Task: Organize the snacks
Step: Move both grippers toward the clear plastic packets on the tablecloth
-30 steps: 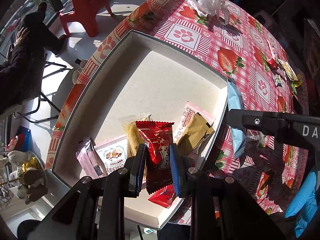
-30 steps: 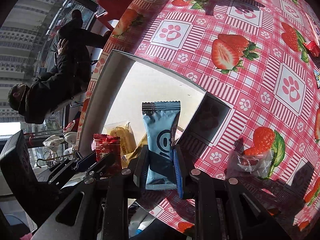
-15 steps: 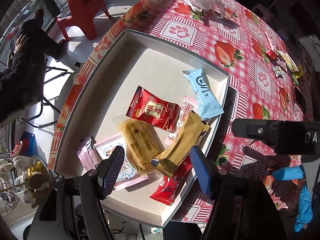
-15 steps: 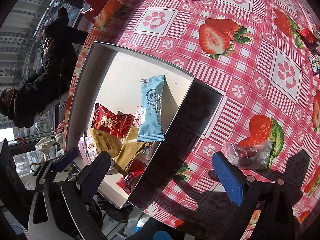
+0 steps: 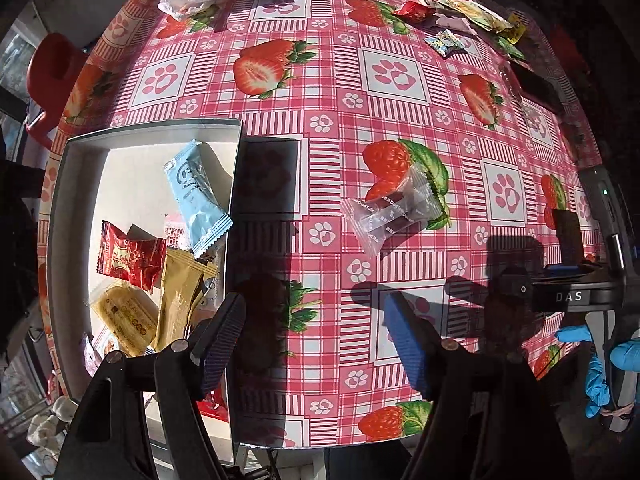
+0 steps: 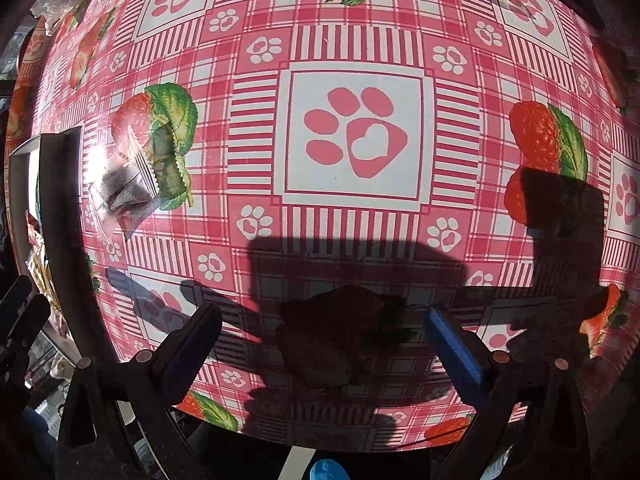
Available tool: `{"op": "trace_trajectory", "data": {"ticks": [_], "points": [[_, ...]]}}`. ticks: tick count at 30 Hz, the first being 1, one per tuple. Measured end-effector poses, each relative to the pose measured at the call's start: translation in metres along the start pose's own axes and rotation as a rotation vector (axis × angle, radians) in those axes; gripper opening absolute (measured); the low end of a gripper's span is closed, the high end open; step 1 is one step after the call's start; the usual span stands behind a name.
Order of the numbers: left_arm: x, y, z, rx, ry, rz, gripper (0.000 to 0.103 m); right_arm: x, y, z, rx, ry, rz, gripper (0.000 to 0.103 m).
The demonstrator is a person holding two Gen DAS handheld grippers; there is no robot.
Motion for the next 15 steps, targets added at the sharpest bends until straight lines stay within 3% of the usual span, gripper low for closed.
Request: {"op": "trace_trajectory", "data": {"ticks": [8,15], "points": [[-0.076,-0.003,0.069,0.024,-0.106,-0.066,0.076,-0.075,-0.021,-0.019,0.022,-0.055,-0.068,0.102],[-0.158,-0.019,0.164,0.009,-0.108,-0.117,0.077,-0.071,-0.029,-0.032,0.014,0.039,-0.084,0.103]]}}
Point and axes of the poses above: each gripper's, at about its wrist camera, not at the fingertips, and y roughly against the way its jaws point, x to its left, z to its top, the point moved 1 cm from there along -y, roughly the way its jaws point, and after that the axes turned 1 degree about -y, right-handed, at the moved point
